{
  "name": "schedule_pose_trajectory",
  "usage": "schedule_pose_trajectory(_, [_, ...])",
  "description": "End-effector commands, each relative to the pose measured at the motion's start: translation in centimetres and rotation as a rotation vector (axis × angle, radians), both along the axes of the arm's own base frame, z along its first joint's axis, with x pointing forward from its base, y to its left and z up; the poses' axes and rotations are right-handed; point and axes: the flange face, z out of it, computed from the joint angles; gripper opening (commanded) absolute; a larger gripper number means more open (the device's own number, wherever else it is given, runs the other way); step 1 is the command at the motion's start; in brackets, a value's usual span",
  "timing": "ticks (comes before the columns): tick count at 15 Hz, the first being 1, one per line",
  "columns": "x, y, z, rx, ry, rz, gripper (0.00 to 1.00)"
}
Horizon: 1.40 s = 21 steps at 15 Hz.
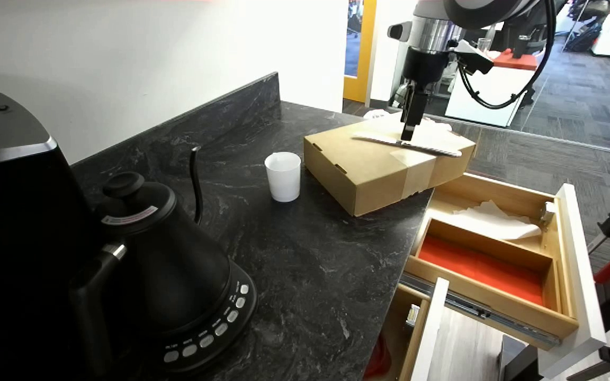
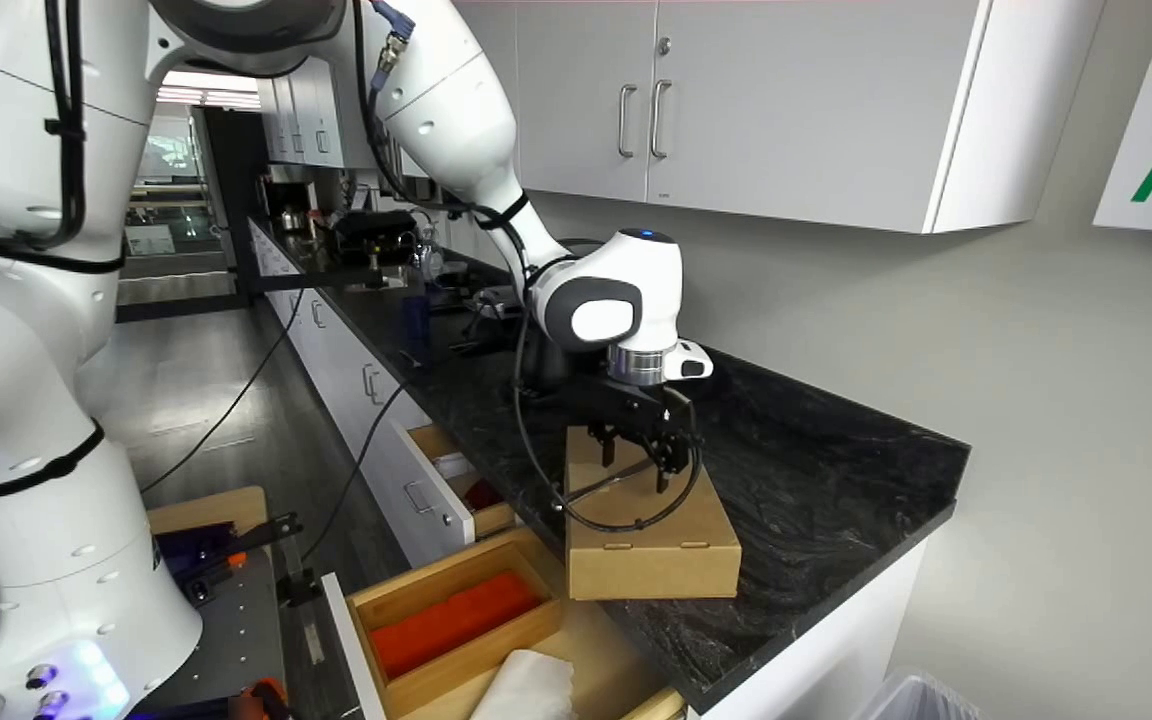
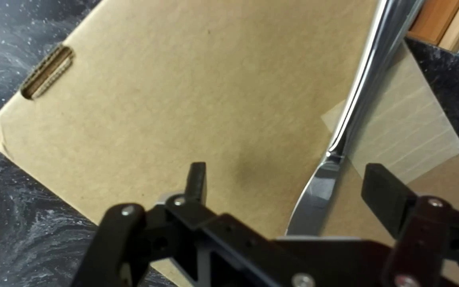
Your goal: Put the knife into drawer
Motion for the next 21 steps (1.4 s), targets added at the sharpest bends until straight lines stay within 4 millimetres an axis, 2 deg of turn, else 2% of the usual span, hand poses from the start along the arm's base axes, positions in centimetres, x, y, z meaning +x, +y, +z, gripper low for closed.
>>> schedule_pose_trajectory(1, [-1.2, 0.1, 1.0, -0.004, 0.03, -0.026, 1.0])
schedule_pose_trajectory(4, [-1.7, 0.3, 1.1, -0.003, 0.041, -0.03, 1.0])
schedule_pose_trajectory(12, [-4.2, 2.2, 0.9, -0.015, 0.099, 0.016, 1.0])
schedule_pose_trajectory(19, [-5.1, 2.4, 0.7, -0.016, 0.126, -0.004, 1.0])
schedule_pose_trajectory(20, [-5.1, 2.4, 0.7, -0.015, 0.126, -0.004, 0.75])
schedule_pose_trajectory(21, [-5.2, 2.4, 0.6, -0.017, 0.126, -0.001, 0.73])
